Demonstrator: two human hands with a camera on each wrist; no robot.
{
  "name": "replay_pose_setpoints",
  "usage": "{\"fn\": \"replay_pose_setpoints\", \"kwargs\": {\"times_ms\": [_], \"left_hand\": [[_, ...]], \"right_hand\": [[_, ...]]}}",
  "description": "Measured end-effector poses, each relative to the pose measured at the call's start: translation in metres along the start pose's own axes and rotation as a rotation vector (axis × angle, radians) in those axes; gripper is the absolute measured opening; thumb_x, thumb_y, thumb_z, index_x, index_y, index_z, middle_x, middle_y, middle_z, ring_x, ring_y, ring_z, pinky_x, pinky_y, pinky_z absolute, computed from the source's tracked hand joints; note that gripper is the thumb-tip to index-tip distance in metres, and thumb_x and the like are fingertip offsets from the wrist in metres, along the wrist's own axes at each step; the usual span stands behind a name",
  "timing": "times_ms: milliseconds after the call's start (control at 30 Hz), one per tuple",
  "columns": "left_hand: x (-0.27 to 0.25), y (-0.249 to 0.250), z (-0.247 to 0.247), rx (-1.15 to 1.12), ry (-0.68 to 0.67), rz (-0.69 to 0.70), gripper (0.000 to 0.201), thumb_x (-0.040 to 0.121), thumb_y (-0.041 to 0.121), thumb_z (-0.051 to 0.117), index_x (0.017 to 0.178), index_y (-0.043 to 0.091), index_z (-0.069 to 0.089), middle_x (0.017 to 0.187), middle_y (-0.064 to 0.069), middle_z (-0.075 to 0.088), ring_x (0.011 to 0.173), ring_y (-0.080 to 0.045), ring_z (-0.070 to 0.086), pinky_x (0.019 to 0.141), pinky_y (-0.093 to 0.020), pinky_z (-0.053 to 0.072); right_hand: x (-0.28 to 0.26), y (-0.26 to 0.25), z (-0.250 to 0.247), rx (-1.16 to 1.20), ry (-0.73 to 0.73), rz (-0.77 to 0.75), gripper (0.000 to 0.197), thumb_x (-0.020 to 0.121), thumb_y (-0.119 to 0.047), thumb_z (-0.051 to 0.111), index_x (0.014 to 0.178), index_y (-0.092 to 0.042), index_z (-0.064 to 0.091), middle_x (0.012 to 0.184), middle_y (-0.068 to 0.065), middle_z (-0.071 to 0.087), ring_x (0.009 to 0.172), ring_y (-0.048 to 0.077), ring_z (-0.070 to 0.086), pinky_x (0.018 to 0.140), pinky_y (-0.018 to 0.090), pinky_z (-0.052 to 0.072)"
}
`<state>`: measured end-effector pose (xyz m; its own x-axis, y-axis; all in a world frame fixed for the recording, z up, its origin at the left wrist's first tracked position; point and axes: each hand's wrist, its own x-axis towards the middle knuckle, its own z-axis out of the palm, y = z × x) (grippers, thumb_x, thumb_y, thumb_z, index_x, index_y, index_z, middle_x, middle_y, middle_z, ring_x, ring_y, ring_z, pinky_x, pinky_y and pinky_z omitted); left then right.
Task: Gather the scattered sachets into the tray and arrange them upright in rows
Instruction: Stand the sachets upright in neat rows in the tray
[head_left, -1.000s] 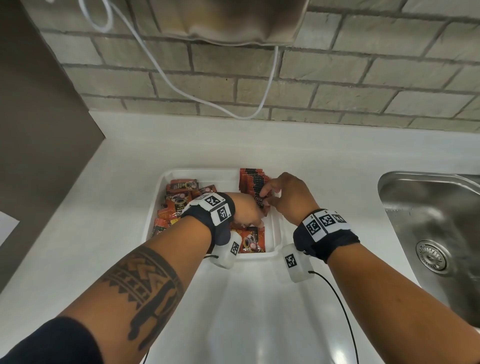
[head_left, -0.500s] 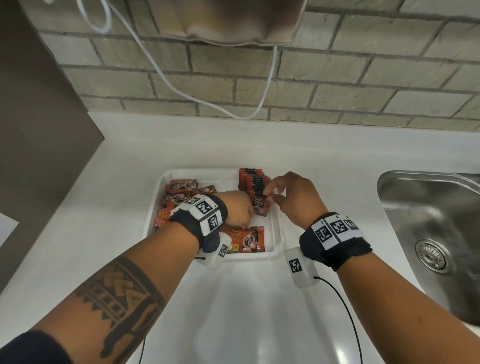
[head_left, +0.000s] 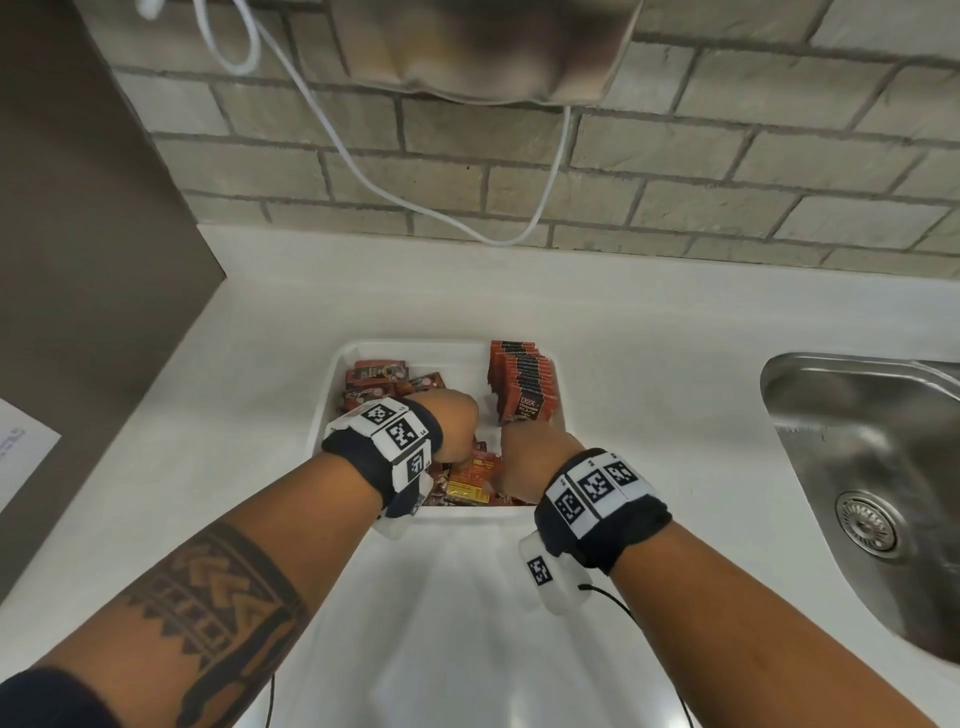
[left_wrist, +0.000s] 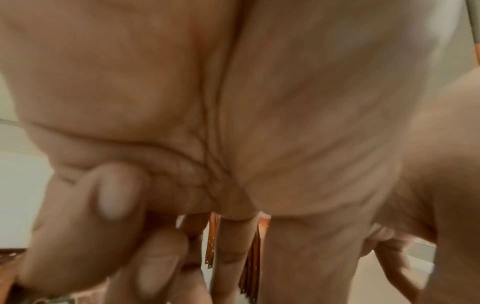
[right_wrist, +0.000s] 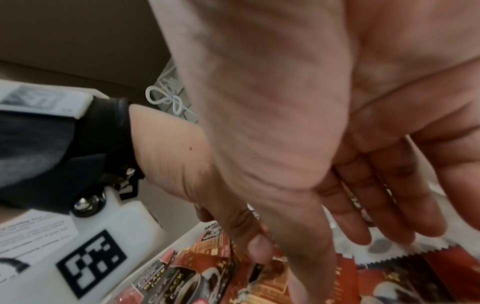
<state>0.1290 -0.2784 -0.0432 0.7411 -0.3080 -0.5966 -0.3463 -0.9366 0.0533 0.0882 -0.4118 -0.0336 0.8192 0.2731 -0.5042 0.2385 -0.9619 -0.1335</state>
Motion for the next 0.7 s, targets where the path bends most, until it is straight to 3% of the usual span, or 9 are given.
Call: {"fn": "replay_pose_setpoints", "kwargs": {"times_ms": [167, 267, 367, 500, 600, 700], "left_hand": [[0.002, -0.006, 0.005, -0.04, -0.011, 0.012, 0.037, 0.092, 0.026, 0.068, 0.123, 0.005, 0.068, 0.121, -0.011, 0.069, 0.109, -0.028, 0.065, 0.095, -0.037, 0.054], [0.0, -0.007, 0.006, -0.031, -0.001, 0.035, 0.03, 0.091, 0.023, 0.068, 0.116, 0.005, 0.072, 0.117, -0.01, 0.071, 0.105, -0.027, 0.066, 0.092, -0.037, 0.055], [-0.002, -0.007, 0.007, -0.016, 0.004, 0.047, 0.027, 0.091, 0.022, 0.068, 0.112, 0.005, 0.072, 0.112, -0.011, 0.072, 0.094, -0.024, 0.065, 0.08, -0.032, 0.053], [-0.002, -0.009, 0.008, -0.031, 0.013, 0.063, 0.027, 0.093, 0.02, 0.067, 0.115, 0.005, 0.071, 0.113, -0.01, 0.071, 0.104, -0.026, 0.066, 0.085, -0.032, 0.051], [-0.002, -0.012, 0.008, -0.046, 0.031, 0.072, 0.024, 0.093, 0.018, 0.065, 0.113, 0.005, 0.072, 0.113, -0.01, 0.072, 0.104, -0.026, 0.067, 0.086, -0.032, 0.052], [-0.003, -0.016, 0.006, -0.033, 0.046, 0.066, 0.027, 0.091, 0.018, 0.066, 0.115, 0.006, 0.072, 0.113, -0.011, 0.072, 0.102, -0.027, 0.067, 0.088, -0.035, 0.057]], "right_hand": [[0.008, -0.007, 0.003, -0.024, -0.056, 0.033, 0.041, 0.089, -0.04, 0.069, 0.113, -0.007, 0.064, 0.107, 0.005, 0.066, 0.101, 0.022, 0.063, 0.089, 0.032, 0.055], [0.012, -0.007, 0.007, 0.001, -0.047, 0.057, 0.052, 0.085, -0.047, 0.072, 0.118, -0.008, 0.061, 0.112, 0.006, 0.065, 0.104, 0.023, 0.062, 0.093, 0.036, 0.054], [0.013, -0.007, 0.009, 0.028, -0.025, 0.085, 0.057, 0.083, -0.05, 0.073, 0.119, -0.01, 0.057, 0.112, 0.006, 0.064, 0.103, 0.022, 0.061, 0.092, 0.035, 0.054], [0.015, -0.006, 0.006, 0.066, -0.034, 0.084, 0.046, 0.084, -0.047, 0.074, 0.108, -0.01, 0.06, 0.108, 0.006, 0.065, 0.097, 0.021, 0.062, 0.086, 0.032, 0.054], [0.013, -0.008, 0.004, 0.093, -0.011, 0.062, 0.056, 0.087, -0.041, 0.073, 0.13, -0.009, 0.056, 0.125, 0.008, 0.063, 0.112, 0.023, 0.061, 0.095, 0.032, 0.051], [0.011, -0.008, 0.005, 0.111, 0.01, 0.028, 0.066, 0.087, -0.041, 0.073, 0.141, -0.013, 0.049, 0.136, 0.007, 0.057, 0.123, 0.024, 0.055, 0.102, 0.033, 0.046]]}}
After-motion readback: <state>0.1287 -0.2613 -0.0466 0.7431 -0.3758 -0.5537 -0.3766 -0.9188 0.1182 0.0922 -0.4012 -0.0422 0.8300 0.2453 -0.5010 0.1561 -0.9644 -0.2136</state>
